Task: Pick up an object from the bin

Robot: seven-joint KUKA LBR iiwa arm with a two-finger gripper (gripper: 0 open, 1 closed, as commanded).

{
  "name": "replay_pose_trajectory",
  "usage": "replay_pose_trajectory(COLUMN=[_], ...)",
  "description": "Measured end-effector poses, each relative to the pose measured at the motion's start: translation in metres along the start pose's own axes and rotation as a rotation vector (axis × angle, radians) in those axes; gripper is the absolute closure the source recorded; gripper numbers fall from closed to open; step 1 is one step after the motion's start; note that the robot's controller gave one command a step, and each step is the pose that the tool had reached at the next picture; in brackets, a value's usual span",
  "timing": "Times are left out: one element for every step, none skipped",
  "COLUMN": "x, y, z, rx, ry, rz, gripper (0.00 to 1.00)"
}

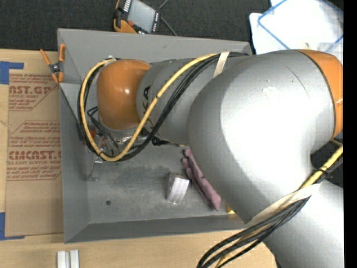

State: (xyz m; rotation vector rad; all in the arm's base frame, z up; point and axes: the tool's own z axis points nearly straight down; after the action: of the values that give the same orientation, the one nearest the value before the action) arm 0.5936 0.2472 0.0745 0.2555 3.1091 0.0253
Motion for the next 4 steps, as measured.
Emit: replay_pose_trajectory(x=[-0.007,-0.006,-0.006,-0.006], y=[-0.061,-0.060,-0.059,-0.059], z=[0.003,0.003,-0.001,-0.009], rx=[0.007,0.006,0.005,0.004], ry=[0.026,0.026,0.026,0.024], rz=[-0.600,-0.600,-0.600,-0.599], gripper=[1.00,1.00,1.00,1.00])
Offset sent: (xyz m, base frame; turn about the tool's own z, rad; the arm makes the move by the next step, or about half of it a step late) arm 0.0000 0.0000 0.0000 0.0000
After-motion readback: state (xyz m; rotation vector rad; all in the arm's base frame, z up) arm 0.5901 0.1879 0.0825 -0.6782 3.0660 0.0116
